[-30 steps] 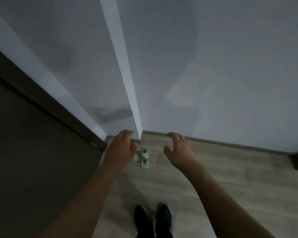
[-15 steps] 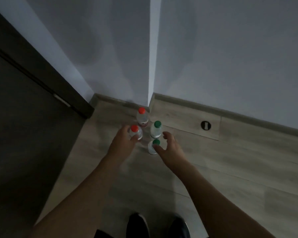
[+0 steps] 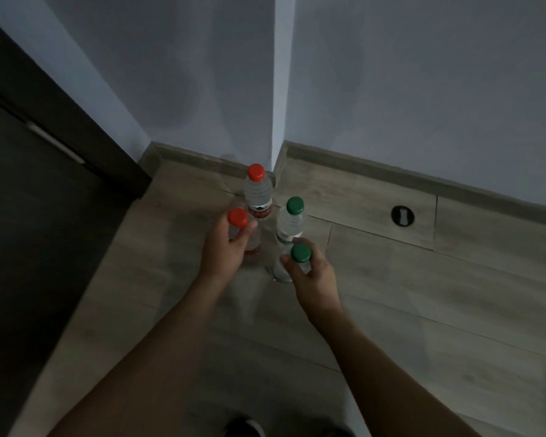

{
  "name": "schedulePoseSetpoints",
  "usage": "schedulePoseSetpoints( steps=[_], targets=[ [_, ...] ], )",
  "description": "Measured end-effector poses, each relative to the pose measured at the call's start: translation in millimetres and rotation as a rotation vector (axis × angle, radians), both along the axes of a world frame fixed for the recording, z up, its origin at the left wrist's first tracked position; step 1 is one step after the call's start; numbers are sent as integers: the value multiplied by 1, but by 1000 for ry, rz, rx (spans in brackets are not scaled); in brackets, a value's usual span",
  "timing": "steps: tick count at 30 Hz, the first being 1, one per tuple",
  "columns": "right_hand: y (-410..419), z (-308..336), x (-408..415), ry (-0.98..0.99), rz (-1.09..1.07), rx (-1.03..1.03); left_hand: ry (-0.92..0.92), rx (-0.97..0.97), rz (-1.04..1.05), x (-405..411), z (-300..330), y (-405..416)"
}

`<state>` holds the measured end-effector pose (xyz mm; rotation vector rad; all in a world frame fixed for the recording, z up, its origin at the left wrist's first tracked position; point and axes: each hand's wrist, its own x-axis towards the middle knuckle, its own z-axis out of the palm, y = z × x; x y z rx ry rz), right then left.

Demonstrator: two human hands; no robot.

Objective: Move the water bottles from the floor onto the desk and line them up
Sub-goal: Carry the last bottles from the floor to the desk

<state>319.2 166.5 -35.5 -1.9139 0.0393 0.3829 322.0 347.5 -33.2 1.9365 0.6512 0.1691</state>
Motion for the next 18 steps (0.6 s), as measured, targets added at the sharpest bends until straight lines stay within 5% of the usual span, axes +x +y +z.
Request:
schedulePoseSetpoints(
  steps=[5, 18],
  targets=[
    [-22, 129, -4, -39, -56, 37, -43, -37, -11, -16, 128, -15],
    [-81, 665, 19, -320, -189, 106, -282, 58, -270, 3, 682, -64]
  ],
)
